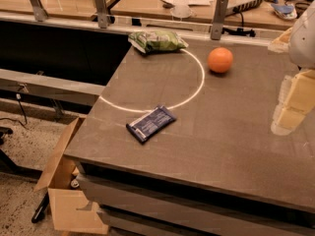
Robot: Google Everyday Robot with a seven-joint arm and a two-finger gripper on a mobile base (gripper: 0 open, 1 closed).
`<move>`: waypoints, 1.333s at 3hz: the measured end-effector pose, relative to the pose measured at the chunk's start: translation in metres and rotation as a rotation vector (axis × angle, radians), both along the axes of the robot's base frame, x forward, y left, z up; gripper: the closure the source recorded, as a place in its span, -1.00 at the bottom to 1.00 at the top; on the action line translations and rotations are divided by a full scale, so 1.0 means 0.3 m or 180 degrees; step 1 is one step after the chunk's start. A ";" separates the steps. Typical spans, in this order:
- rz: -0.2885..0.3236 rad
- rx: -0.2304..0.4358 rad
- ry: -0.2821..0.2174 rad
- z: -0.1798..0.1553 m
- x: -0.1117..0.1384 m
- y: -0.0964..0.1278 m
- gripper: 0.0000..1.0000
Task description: Move orange near rxbar blueberry
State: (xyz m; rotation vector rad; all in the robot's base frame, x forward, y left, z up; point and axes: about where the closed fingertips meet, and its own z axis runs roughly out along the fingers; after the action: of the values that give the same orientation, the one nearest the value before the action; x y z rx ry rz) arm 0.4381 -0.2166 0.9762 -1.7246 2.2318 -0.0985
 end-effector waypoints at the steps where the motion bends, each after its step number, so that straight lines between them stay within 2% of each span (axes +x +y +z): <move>1: 0.0000 0.0001 -0.0001 0.000 0.000 0.000 -1.00; 2: -0.0133 0.0169 -0.0002 -0.019 0.009 -0.014 -1.00; 3: -0.0626 0.0697 -0.0210 -0.046 0.055 -0.095 -1.00; 4: -0.0921 0.1221 -0.0555 -0.079 0.136 -0.198 -1.00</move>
Offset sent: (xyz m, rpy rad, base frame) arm 0.0033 0.0050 -0.0007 0.0592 -0.0006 -0.0132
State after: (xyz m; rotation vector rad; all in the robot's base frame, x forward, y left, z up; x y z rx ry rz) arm 0.4790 -0.2760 0.9524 -1.1473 2.1820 0.1046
